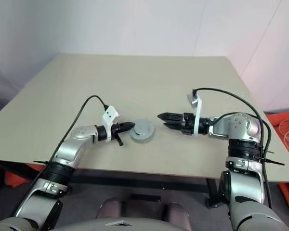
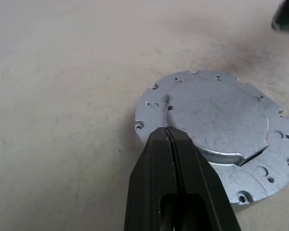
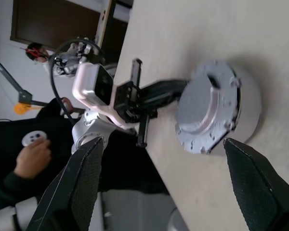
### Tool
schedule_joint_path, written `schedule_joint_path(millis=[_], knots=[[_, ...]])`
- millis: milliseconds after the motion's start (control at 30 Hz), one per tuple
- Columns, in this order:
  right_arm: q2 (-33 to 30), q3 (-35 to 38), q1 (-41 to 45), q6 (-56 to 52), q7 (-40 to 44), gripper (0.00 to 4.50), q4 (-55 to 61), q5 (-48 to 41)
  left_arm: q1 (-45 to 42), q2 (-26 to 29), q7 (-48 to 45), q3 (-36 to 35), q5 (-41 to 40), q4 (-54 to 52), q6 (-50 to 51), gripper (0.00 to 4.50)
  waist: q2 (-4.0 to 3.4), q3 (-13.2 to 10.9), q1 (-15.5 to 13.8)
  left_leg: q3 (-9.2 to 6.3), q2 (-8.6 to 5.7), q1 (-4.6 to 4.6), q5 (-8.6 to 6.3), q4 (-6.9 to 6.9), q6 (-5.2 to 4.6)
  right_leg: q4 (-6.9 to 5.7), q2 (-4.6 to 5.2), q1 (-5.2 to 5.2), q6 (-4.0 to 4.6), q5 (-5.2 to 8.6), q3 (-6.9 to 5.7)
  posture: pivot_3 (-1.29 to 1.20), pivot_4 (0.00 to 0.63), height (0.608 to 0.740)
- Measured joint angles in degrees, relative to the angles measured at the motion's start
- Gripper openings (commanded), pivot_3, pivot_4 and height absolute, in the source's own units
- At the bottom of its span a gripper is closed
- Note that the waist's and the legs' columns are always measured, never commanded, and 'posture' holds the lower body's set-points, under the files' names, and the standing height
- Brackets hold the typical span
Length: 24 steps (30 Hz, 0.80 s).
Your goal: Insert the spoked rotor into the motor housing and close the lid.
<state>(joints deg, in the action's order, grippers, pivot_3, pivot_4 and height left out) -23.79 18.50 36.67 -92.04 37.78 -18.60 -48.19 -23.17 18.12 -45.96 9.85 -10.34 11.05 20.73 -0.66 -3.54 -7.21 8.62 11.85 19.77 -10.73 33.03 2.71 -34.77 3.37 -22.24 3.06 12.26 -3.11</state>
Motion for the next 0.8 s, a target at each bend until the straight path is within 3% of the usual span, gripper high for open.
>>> schedule_joint_path(millis=[267, 533, 633, 800], knots=[[6.7, 2.4, 0.0, -0.2, -13.8, 4.49, -4.4, -2.2, -0.1, -0.1, 0.0, 0.3, 0.0, -0.3, 0.3, 0.0, -0.06, 0.0, -0.1, 0.0, -0.01, 0.1, 0.03, -0.08, 0.05, 0.01, 0.01, -0.1, -0.01, 0.01, 0.0, 0.0, 0.0, 0.74], [11.7, 8.4, -0.9, -0.2, -18.8, 4.49, -8.2, -0.9, 0.4, -0.1, 0.0, 0.0, 0.0, -1.0, 1.0, 0.0, -0.07, 0.0, 0.0, 0.0, -0.03, 0.08, 0.12, -0.28, 0.22, 0.02, 0.03, -0.14, -0.04, 0.02, 0.0, 0.0, 0.0, 0.74], [13.2, 10.8, -1.2, -0.2, -20.0, 3.89, -8.2, -0.5, 0.6, -0.1, 0.1, -0.2, 0.0, -1.3, 1.2, 0.0, -0.09, 0.1, -0.1, 0.0, -0.03, 0.08, 0.14, -0.33, 0.25, 0.02, 0.02, -0.15, -0.04, 0.03, 0.0, 0.0, 0.0, 0.74], [14.2, 12.1, -2.2, -0.2, -20.9, 2.09, -8.2, 0.6, 0.7, -0.1, 0.1, -0.4, 0.0, -1.5, 1.6, 0.0, -0.09, 0.1, -0.1, 0.0, -0.04, 0.12, 0.15, -0.33, 0.26, 0.02, 0.02, -0.22, -0.04, 0.03, 0.0, 0.0, 0.0, 0.74]])
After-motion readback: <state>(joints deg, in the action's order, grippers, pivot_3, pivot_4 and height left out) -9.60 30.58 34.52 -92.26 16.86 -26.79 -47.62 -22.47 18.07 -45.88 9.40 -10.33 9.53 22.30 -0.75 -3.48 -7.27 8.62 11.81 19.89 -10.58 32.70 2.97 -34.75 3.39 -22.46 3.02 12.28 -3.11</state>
